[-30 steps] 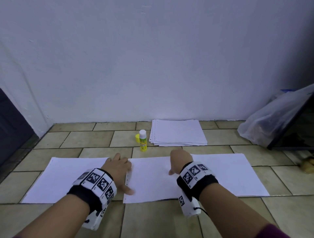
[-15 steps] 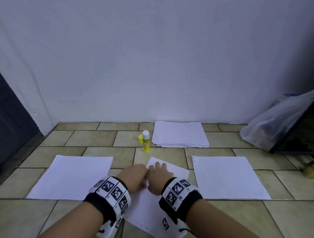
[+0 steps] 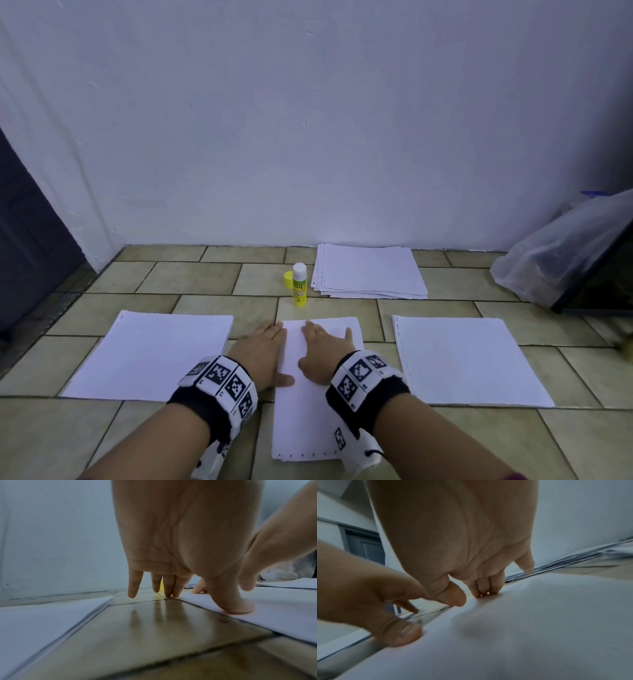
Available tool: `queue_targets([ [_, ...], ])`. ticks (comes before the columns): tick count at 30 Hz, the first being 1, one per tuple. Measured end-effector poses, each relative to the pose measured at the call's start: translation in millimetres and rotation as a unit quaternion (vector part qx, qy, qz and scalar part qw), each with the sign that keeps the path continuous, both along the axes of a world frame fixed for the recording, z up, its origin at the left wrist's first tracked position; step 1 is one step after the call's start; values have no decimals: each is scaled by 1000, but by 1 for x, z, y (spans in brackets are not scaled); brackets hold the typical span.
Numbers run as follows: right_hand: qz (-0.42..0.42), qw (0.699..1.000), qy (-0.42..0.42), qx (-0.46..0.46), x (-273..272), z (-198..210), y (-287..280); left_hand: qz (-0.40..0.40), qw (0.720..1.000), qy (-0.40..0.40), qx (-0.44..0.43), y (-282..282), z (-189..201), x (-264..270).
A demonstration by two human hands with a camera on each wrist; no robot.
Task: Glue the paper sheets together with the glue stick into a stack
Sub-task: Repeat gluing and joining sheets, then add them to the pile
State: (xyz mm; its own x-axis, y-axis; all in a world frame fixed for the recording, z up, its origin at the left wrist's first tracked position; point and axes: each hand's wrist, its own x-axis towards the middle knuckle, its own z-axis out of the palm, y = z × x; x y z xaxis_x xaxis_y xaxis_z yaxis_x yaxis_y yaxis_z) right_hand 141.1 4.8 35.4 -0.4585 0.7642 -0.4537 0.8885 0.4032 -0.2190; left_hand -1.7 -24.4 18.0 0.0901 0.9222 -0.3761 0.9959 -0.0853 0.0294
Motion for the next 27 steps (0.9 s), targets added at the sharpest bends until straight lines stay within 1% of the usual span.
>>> queue_targets([
  [3, -55, 998, 2, -5, 24, 4, 9, 0, 1000, 3, -15, -1, 7, 0],
  [8, -87, 996, -2, -1, 52, 1, 19, -5, 999, -1, -32, -1, 8, -3],
  [11, -52, 998, -20, 19, 50, 2, 18, -2, 1000, 10, -30, 0, 13, -4],
  [15, 6, 998, -39, 42, 40, 6, 11, 6, 998, 33, 52, -5, 21, 13],
  [17, 35, 996, -54, 60, 34, 7, 7, -37, 997, -10, 68, -11, 16, 22],
  [19, 51, 993, -65, 90, 28, 9, 2, -88, 993, -62, 42, -17, 10, 24],
  [21, 55, 990, -66, 111, 21, 10, -5, -104, 992, -62, 22, -22, 11, 18],
  [24, 45, 995, -36, 80, 5, 6, -20, -74, 995, -39, 44, -23, 17, 8],
  [27, 28, 997, -32, 61, -17, -1, -34, -24, 999, -23, 26, -25, 20, 4],
])
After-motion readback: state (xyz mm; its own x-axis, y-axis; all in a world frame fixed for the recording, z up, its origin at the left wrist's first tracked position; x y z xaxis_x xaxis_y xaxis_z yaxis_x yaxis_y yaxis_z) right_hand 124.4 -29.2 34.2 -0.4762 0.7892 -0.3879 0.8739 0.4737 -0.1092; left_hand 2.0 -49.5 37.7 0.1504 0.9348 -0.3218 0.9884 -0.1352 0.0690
